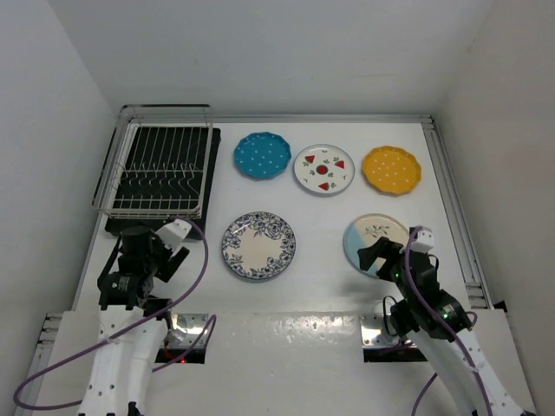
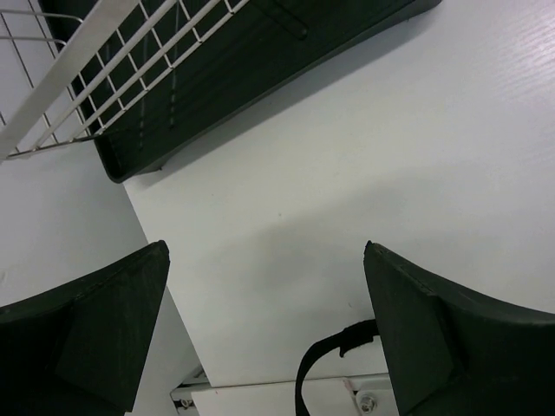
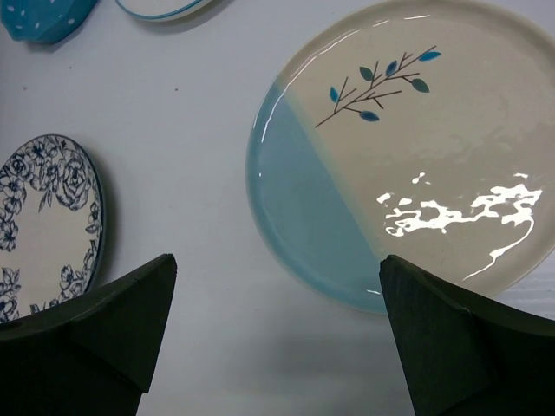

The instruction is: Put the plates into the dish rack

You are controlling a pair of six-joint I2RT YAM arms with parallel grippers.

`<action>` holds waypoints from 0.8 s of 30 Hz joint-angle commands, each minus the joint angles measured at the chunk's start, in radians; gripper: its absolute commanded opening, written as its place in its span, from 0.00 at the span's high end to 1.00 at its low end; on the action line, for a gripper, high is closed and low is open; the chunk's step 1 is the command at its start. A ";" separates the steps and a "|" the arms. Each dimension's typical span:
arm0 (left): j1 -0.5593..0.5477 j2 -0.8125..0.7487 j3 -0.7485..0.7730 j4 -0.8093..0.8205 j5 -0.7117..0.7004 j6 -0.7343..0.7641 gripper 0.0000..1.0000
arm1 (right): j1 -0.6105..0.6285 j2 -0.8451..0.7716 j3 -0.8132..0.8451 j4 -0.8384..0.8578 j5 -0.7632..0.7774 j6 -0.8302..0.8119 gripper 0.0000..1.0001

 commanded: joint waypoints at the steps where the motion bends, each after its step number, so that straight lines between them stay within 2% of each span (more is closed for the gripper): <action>1: -0.007 0.006 0.076 0.028 0.010 -0.014 0.01 | 0.003 0.017 0.049 0.002 0.079 0.079 0.00; 4: -0.007 0.057 0.223 0.028 0.092 0.007 0.01 | 0.004 0.020 0.054 0.070 0.032 0.040 0.00; 5: -0.007 0.086 0.338 0.028 0.129 -0.002 0.01 | 0.003 0.035 0.052 0.118 -0.023 -0.022 0.00; 7: -0.007 0.256 0.478 -0.042 0.246 -0.014 0.03 | 0.004 0.089 0.069 0.159 -0.078 -0.043 0.00; 8: -0.026 0.422 0.652 -0.085 0.285 -0.023 0.06 | 0.004 0.183 0.092 0.166 -0.107 -0.081 0.00; 9: -0.039 0.510 0.750 -0.189 0.359 -0.034 0.14 | 0.004 0.222 0.123 0.167 -0.141 -0.098 0.00; 10: -0.058 0.598 0.852 -0.244 0.393 -0.034 0.18 | 0.000 0.260 0.140 0.167 -0.153 -0.115 0.00; 11: -0.119 0.679 1.046 -0.292 0.417 -0.049 0.21 | 0.004 0.375 0.190 0.166 -0.204 -0.168 0.00; 13: -0.212 0.872 1.194 -0.366 0.412 -0.071 0.22 | 0.004 0.442 0.221 0.179 -0.229 -0.227 0.05; 14: -0.268 0.916 1.240 -0.366 0.380 -0.080 0.22 | 0.004 0.510 0.258 0.186 -0.264 -0.235 0.05; 15: -0.380 0.951 1.261 -0.354 0.338 -0.089 0.22 | 0.007 0.563 0.272 0.192 -0.273 -0.250 0.06; 16: -0.429 1.006 1.247 -0.319 0.270 -0.089 0.21 | 0.006 0.607 0.282 0.218 -0.281 -0.250 0.08; 18: -0.521 1.049 1.143 -0.259 0.252 -0.099 0.18 | 0.001 0.659 0.302 0.265 -0.290 -0.248 0.10; 21: -0.547 1.161 1.036 -0.130 0.261 -0.149 0.14 | 0.004 0.684 0.295 0.341 -0.330 -0.229 0.15; 24: -0.547 1.296 1.035 -0.116 0.313 -0.162 0.12 | -0.002 0.716 0.289 0.384 -0.348 -0.216 0.16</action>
